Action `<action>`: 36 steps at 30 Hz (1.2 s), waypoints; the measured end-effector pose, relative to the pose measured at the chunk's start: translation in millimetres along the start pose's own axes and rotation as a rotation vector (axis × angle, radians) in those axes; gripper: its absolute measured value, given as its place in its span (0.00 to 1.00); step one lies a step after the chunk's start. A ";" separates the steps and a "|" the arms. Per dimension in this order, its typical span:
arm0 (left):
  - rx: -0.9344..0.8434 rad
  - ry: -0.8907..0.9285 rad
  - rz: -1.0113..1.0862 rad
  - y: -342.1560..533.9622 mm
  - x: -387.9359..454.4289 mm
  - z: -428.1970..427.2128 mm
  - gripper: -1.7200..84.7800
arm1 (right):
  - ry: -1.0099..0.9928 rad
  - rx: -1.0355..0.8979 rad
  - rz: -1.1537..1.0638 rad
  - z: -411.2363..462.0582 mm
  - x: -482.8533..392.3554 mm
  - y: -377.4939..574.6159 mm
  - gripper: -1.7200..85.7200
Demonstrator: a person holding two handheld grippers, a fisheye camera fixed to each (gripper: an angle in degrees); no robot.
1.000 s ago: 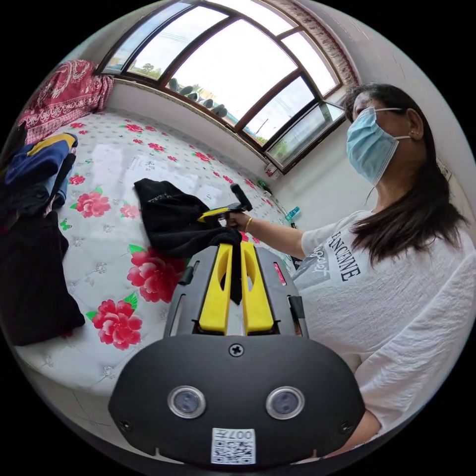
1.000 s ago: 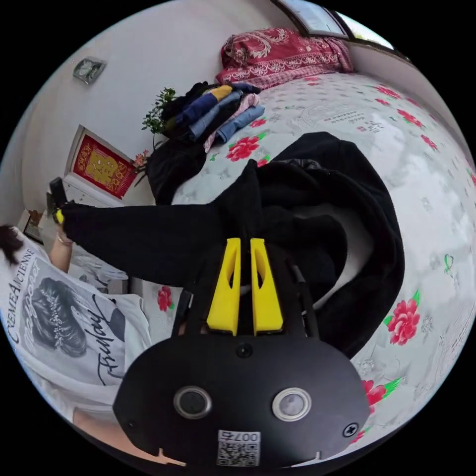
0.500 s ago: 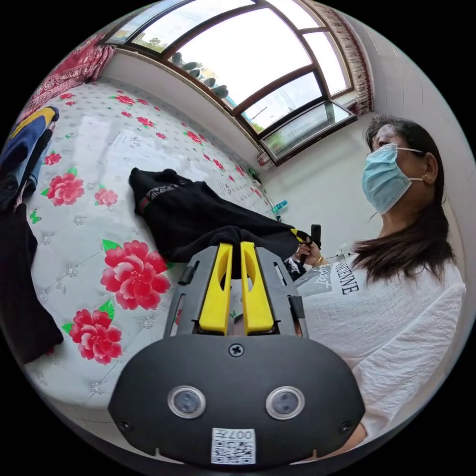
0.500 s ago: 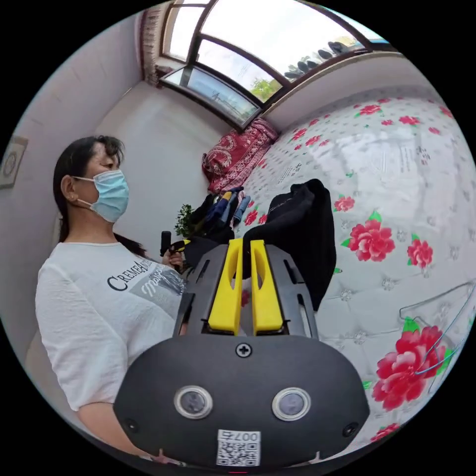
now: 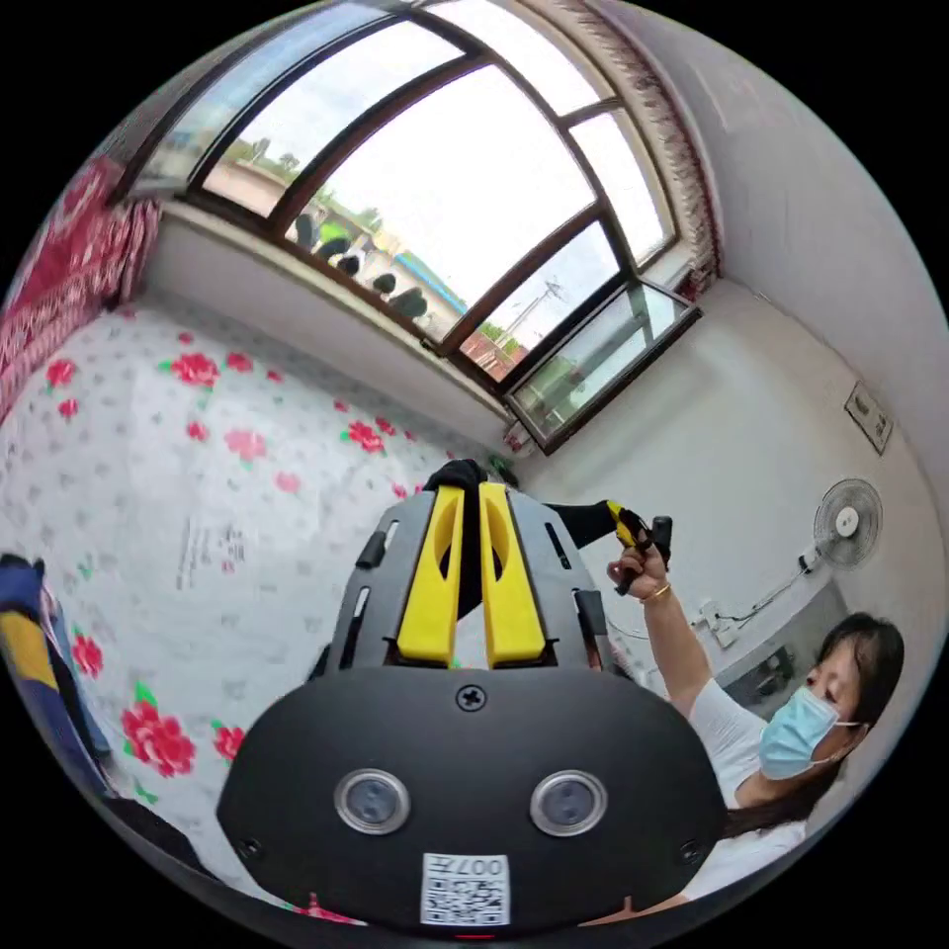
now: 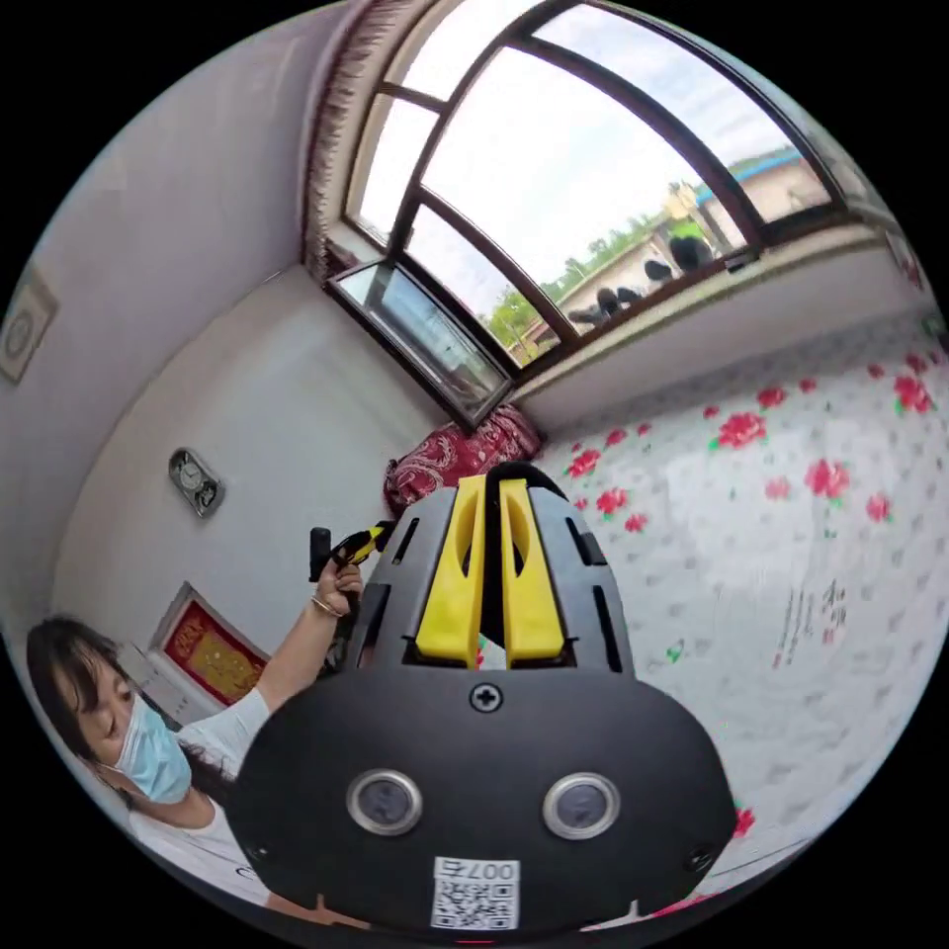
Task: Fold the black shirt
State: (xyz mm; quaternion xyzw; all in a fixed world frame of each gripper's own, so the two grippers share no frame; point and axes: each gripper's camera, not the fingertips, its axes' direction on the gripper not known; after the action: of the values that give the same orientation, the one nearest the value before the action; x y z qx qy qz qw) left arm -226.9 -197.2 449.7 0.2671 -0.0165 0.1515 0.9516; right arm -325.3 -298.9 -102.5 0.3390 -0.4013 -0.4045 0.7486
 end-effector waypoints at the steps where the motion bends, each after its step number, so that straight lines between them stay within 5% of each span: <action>1: 0.018 -0.024 0.063 -16.2 20.6 -9.9 0.02 | 0.009 0.023 -0.063 -9.5 -26.2 -16.2 0.02; 6: 0.160 -0.108 0.449 -44.8 166.2 -96.9 0.02 | 0.004 0.303 -0.463 -131.0 -206.0 -25.0 0.02; 13: -0.024 -0.059 0.526 80.3 186.9 -115.4 0.02 | 0.045 0.108 -0.429 -185.8 -249.1 111.7 0.02; 24: -0.595 -0.216 -0.171 441.1 11.9 0.3 0.02 | 0.203 -0.495 0.164 -57.9 -67.7 530.7 0.02; 36: -0.670 -0.223 -0.282 511.6 -7.0 27.4 0.08 | 0.355 -0.799 0.139 -16.0 -69.9 689.4 0.05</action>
State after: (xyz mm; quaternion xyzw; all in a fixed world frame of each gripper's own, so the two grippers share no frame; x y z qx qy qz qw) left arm -384.2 201.9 729.8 -0.0445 -0.1318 -0.0247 0.9900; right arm -105.9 70.7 441.2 0.0591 -0.1006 -0.4121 0.9036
